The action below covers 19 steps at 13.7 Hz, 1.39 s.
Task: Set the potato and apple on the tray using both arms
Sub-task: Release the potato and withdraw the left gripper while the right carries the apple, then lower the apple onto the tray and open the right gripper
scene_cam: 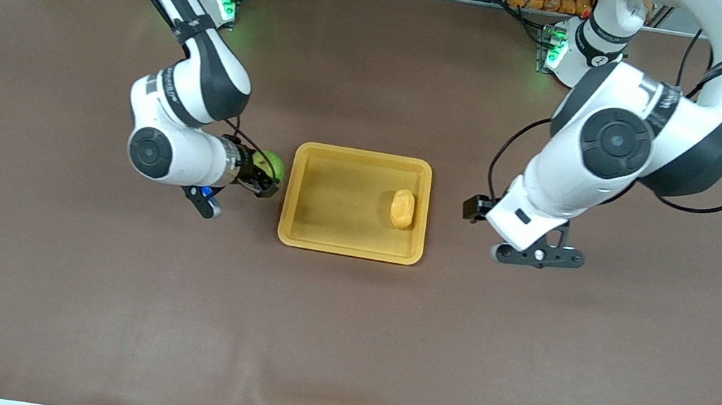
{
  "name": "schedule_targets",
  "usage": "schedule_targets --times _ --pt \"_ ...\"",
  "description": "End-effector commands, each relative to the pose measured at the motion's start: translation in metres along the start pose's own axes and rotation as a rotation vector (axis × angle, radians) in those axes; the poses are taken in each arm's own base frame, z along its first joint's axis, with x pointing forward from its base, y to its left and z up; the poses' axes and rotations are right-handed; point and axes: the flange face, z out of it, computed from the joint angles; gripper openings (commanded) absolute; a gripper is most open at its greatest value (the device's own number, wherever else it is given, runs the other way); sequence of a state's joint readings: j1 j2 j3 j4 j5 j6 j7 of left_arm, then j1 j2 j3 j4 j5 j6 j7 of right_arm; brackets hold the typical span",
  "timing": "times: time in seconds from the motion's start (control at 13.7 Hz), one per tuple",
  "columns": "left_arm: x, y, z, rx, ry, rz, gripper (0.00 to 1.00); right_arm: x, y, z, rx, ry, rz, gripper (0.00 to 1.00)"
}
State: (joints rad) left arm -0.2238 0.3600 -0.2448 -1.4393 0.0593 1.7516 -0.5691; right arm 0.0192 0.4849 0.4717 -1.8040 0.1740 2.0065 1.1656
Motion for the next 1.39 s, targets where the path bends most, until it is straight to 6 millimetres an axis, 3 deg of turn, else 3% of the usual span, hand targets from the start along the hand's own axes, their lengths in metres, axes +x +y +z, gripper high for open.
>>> schedule_targets --times 0.0,0.22,0.44,0.59,0.73,1.02,1.24,1.32 --pt "-0.005 -0.031 -0.033 0.025 0.012 -0.027 1.00 -0.021 -0.015 0.013 0.022 0.001 0.037 0.00" --pt "-0.008 -0.062 -0.059 0.041 0.007 -0.073 1.00 -0.035 -0.034 0.044 0.059 0.016 0.080 0.00" --pt "-0.006 -0.102 -0.082 0.042 0.018 -0.133 1.00 -0.034 -0.041 0.058 0.073 0.026 0.075 0.00" --pt "-0.011 -0.108 -0.099 0.037 0.044 -0.146 1.00 -0.036 -0.045 0.066 0.079 0.026 0.071 0.00" --pt "-0.014 -0.132 -0.116 0.039 0.056 -0.182 1.00 -0.032 -0.048 0.076 0.089 0.041 0.072 0.00" --pt "-0.022 -0.158 -0.139 0.041 0.078 -0.170 1.00 -0.036 -0.055 0.095 0.088 0.071 0.081 0.00" --pt "-0.030 -0.162 -0.150 0.043 0.085 -0.146 1.00 -0.032 -0.057 0.104 0.099 0.073 0.091 0.00" --pt "-0.035 -0.164 -0.152 0.052 0.072 -0.144 1.00 -0.031 -0.057 0.106 0.097 0.071 0.096 0.15"
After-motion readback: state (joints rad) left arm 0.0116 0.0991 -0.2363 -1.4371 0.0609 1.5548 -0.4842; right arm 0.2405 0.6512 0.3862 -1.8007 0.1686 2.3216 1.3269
